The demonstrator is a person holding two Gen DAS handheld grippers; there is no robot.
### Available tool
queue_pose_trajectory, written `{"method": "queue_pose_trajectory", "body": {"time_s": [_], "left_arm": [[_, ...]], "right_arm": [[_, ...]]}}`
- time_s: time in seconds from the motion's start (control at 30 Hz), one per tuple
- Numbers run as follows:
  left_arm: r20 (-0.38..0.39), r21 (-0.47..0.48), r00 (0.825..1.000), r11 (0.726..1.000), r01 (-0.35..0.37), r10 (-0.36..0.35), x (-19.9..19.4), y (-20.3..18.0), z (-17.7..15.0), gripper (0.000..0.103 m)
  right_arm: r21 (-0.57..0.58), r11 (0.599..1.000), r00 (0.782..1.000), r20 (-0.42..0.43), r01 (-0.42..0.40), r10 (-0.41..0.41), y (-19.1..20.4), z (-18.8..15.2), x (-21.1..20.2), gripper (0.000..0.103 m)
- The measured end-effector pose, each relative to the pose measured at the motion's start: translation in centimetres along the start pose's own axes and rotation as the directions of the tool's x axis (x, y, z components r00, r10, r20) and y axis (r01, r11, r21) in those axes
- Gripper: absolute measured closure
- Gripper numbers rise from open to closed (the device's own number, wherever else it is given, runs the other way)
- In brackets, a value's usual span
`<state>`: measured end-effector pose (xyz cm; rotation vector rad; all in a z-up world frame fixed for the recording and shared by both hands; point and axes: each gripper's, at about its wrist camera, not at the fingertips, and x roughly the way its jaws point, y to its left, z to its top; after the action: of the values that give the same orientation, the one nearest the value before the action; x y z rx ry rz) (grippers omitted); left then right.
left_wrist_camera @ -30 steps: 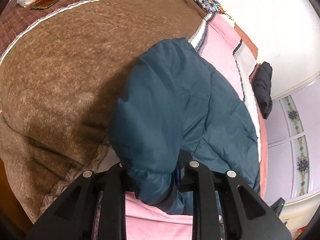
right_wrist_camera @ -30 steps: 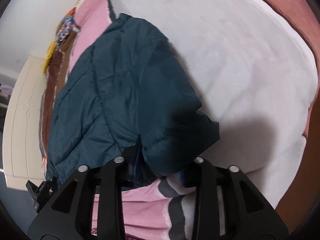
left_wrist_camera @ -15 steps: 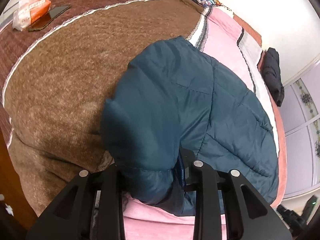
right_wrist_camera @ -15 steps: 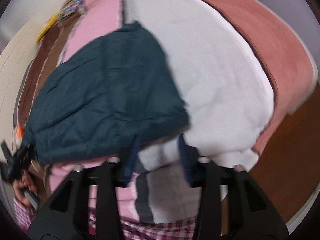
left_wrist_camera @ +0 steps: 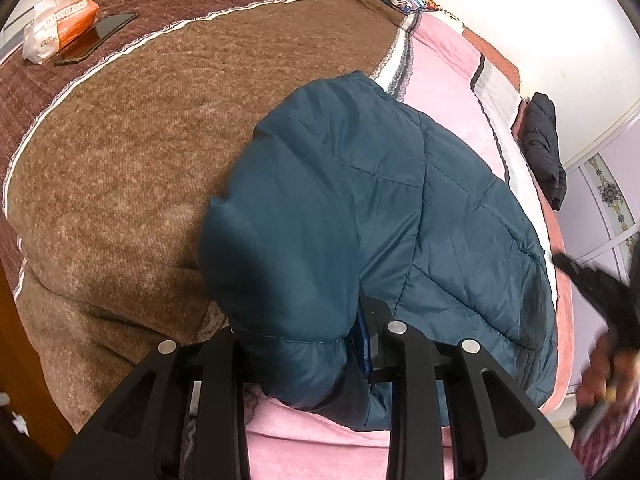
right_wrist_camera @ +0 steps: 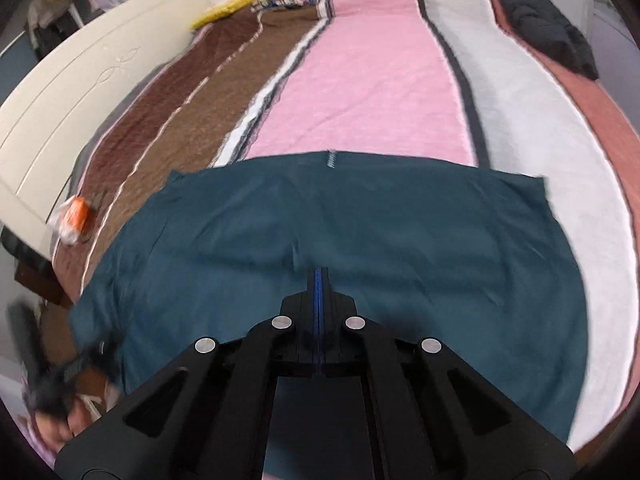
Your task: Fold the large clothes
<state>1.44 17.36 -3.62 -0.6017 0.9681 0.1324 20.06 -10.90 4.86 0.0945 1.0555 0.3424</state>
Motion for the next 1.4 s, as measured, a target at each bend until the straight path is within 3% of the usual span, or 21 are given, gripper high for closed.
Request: {"method": "queue_pose_trajectory", "body": {"time_s": [0.13,0.27,0.47,0.63,0.8,0.9,1.03,1.17,1.4], "left_arm": [[-0.007,-0.005,1.000,1.000,0.011,-0.011,0.0,0.2,0.0,0.074],[-0.009,-0.003,0.999,0.999,0.035,-0.035,-0.1,0.3,0.2,0.074],[-0.004,0.009,0.998,0.998,0.060,-0.060,-0.3,-0.1,0.3,0.074],[-0.009,0.001,0.998,0.998,0.056,-0.056,-0.3,-0.1,0.3,0.074],[-0.014,-0.006,0.998,0.999,0.054,-0.054,-0.4,0.0,0.4,0.074],[-0.008,-0.001,0.999,0.999,0.050,-0.050,-0.6,-0.2,0.4,0.074],[0.000,0.005,0.999,0.999,0.050,-0.050,-0.9,-0.4,0.4,0.074],[0.005,0.014,0.999,0.999,0.046,-0.046,-1.3,-0.8,0.3,0.074],[0.030,0.064,0.996,0.995,0.076,-0.078,-2.7,-2.5,-0.1,0.074]], "right_arm": [[-0.016,0.999,0.997,-0.064,0.041,-0.042,1.0,2.7,5.2,0.103],[0.003,0.997,0.984,-0.159,0.082,-0.081,-0.2,3.2,10.0,0.103],[-0.019,0.994,0.976,-0.192,0.104,-0.105,-0.5,2.6,12.4,0.103],[0.009,0.995,0.974,-0.205,0.103,-0.099,-0.6,2.8,12.1,0.103],[0.014,0.999,0.989,-0.140,0.049,-0.047,0.0,2.4,7.6,0.103],[-0.034,0.999,0.996,-0.092,0.019,-0.022,1.0,0.2,3.4,0.103],[-0.017,0.996,0.985,-0.148,-0.086,0.083,1.7,-4.7,0.8,0.103],[-0.033,0.995,0.972,-0.219,-0.097,0.087,2.8,-8.7,2.2,0.103],[0.011,0.997,0.956,-0.285,-0.074,0.074,2.2,-9.6,7.3,0.103]]}}
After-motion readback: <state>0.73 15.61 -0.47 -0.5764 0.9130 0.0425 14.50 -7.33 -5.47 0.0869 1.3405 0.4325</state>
